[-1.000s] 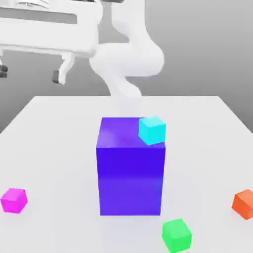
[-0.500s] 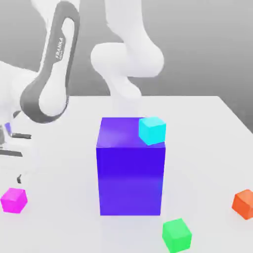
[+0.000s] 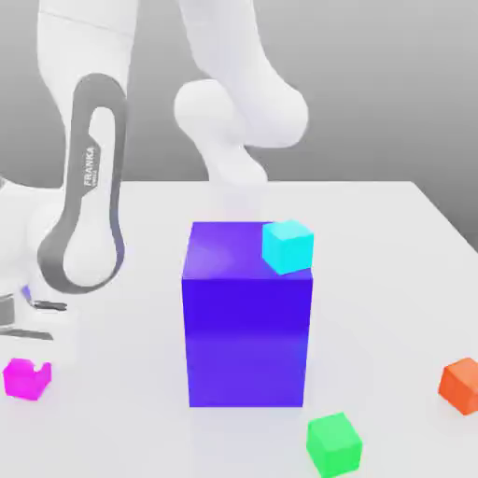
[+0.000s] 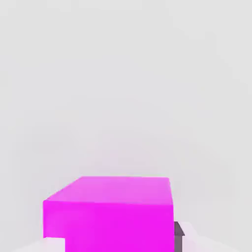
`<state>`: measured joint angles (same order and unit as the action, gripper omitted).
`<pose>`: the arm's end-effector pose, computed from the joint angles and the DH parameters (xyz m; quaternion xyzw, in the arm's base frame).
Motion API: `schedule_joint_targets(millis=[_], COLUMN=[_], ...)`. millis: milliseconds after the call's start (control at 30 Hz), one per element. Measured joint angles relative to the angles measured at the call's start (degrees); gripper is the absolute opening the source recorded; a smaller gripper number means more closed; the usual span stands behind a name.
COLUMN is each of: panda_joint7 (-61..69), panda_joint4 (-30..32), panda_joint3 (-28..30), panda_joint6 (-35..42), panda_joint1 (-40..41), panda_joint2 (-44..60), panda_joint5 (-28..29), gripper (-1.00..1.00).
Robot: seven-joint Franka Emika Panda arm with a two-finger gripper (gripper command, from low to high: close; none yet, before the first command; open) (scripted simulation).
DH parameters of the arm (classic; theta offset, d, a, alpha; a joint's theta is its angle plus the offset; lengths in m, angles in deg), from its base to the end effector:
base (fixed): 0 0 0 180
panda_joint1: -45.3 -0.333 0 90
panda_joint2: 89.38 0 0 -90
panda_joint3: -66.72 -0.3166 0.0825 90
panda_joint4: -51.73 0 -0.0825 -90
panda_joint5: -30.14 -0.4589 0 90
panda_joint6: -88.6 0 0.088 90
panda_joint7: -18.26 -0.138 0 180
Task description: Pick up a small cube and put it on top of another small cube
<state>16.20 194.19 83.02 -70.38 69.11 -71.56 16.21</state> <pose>0.3634 -0.3374 0.0722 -0.8891 0.4576 0.0005 0.0003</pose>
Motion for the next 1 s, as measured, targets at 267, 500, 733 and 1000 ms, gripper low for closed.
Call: schedule_joint_targets(millis=[267, 500, 733, 1000], panda_joint7=[-1.30, 10.40, 23.00, 37.90], panda_joint4=[-9.07, -8.91, -8.20, -7.40], panda_joint3=[-0.30, -4.77, -9.50, -15.32], panda_joint6=[11.10, 11.83, 12.16, 12.55], panda_joint1=[-3.13, -5.24, -7.25, -9.22], panda_joint2=[1.22, 0.37, -0.88, -2.44], panda_joint5=[5.03, 9.30, 13.18, 16.91], gripper=[-1.00, -1.00, -1.00, -1.00])
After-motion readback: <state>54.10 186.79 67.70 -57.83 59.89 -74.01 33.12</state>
